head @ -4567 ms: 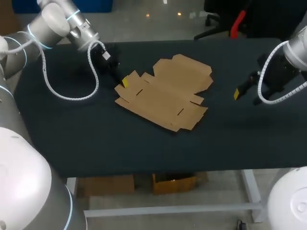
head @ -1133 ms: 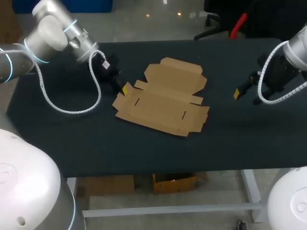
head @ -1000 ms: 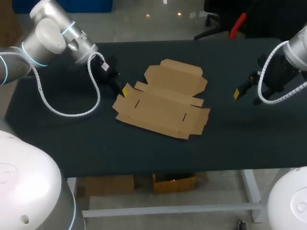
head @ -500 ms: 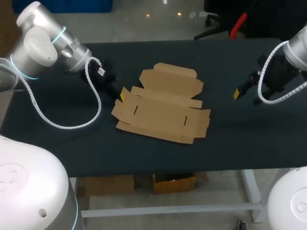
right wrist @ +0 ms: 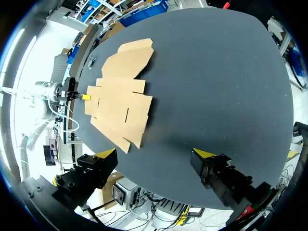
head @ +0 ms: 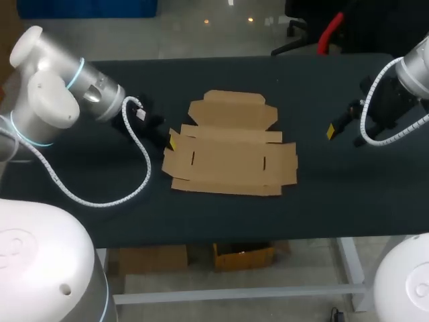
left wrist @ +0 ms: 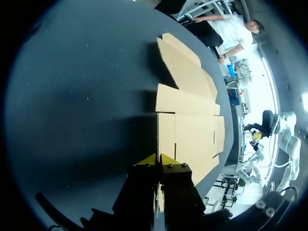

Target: Assemble the packaging by folding the flat box into shape, placing the metal phone stand inside, and closing the box properly

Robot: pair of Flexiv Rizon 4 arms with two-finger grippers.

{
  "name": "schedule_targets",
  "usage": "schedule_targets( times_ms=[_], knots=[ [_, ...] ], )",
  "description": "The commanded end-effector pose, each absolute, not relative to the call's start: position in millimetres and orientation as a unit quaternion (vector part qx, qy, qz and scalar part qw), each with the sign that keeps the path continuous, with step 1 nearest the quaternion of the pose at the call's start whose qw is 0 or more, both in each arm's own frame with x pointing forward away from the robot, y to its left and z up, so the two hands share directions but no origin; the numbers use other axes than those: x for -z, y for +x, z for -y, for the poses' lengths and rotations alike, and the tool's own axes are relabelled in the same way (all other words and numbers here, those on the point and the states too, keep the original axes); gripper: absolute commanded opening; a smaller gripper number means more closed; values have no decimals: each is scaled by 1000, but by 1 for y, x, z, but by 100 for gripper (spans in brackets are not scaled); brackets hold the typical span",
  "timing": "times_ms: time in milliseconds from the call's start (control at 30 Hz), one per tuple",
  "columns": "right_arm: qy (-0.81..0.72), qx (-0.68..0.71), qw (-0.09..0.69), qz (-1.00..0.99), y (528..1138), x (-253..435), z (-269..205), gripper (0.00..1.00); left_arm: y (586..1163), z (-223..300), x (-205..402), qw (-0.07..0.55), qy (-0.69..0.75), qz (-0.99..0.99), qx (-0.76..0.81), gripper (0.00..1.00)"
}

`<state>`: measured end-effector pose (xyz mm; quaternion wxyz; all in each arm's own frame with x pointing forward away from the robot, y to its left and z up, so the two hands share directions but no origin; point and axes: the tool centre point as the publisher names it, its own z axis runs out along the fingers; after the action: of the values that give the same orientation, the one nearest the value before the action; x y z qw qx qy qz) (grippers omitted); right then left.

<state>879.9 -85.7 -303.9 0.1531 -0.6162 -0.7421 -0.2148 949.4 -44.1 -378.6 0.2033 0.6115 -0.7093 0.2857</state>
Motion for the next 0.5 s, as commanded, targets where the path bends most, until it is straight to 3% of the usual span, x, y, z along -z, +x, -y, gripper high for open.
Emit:
schedule_targets(
  times_ms=[33,500],
  knots=[
    [-615,215,155,742,880,303,87,100,945,43,378,187,620,695,-312,0],
    [-615,215,155,742,880,303,87,100,935,43,375,232,618,700,-271,0]
  ],
)
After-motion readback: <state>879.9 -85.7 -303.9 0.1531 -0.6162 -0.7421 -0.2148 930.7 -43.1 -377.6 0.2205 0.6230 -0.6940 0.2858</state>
